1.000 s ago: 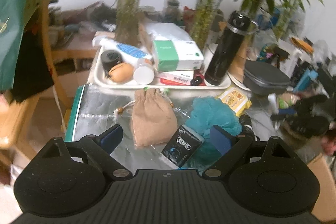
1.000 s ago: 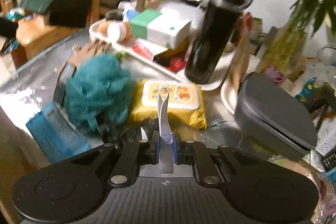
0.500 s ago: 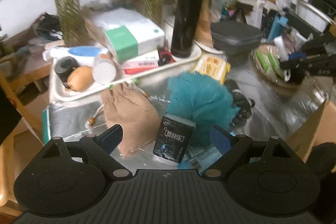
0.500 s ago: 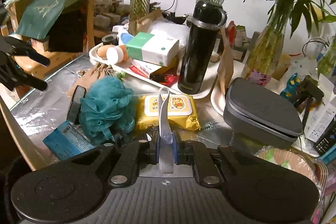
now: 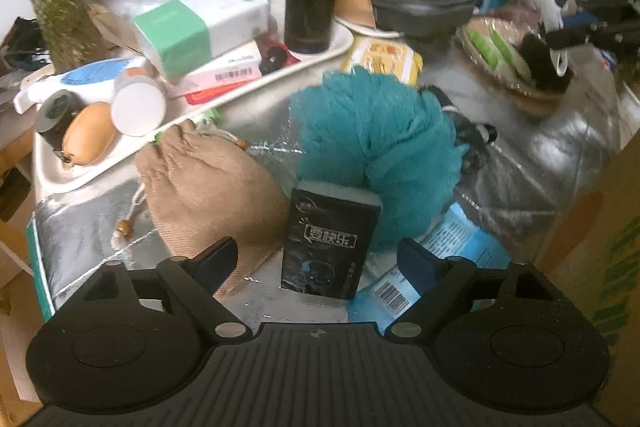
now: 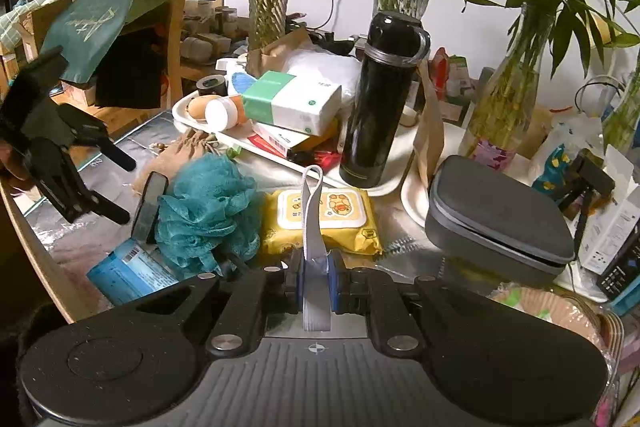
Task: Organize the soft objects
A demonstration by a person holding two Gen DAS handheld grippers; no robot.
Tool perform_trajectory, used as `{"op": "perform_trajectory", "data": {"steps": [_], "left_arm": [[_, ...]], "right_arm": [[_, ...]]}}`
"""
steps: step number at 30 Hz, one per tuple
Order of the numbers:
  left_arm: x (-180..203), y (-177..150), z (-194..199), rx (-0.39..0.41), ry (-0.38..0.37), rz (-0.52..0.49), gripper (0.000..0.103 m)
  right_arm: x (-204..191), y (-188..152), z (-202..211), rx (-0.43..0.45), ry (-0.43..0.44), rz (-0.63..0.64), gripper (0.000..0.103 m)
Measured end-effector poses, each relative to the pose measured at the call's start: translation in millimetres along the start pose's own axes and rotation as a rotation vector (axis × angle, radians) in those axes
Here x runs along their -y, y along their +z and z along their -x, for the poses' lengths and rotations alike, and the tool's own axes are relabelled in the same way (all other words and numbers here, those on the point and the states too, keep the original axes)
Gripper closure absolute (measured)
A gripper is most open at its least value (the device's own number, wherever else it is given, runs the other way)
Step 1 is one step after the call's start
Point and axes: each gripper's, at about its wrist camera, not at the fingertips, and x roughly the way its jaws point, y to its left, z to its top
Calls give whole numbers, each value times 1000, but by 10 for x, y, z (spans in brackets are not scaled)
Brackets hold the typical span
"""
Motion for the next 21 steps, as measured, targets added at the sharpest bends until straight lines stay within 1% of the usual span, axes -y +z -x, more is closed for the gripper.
{"op": "perform_trajectory", "data": {"steps": [3, 5, 7, 10, 15, 21], "left_arm": [[-22, -20, -99, -19, -6, -17, 25], [-32, -35, -166, -29, -8, -28, 31], [-38, -45, -226, -40, -7, -34, 45], [-36, -59, -276, -45, -2, -42, 53], [-19, -40, -264, -23, 9, -40, 55], [-61, 50, -127, 2, 23, 17, 55]], "right_arm": [[1, -1, 2, 1, 1, 6, 89], [-5, -1, 4, 3, 3, 10, 89], [-6, 0, 3, 3, 7, 12, 89], [-2, -2, 3, 3, 7, 15, 89], [11, -7, 18, 5, 3, 11, 89], [13, -5, 29, 8, 7, -4, 89]]}}
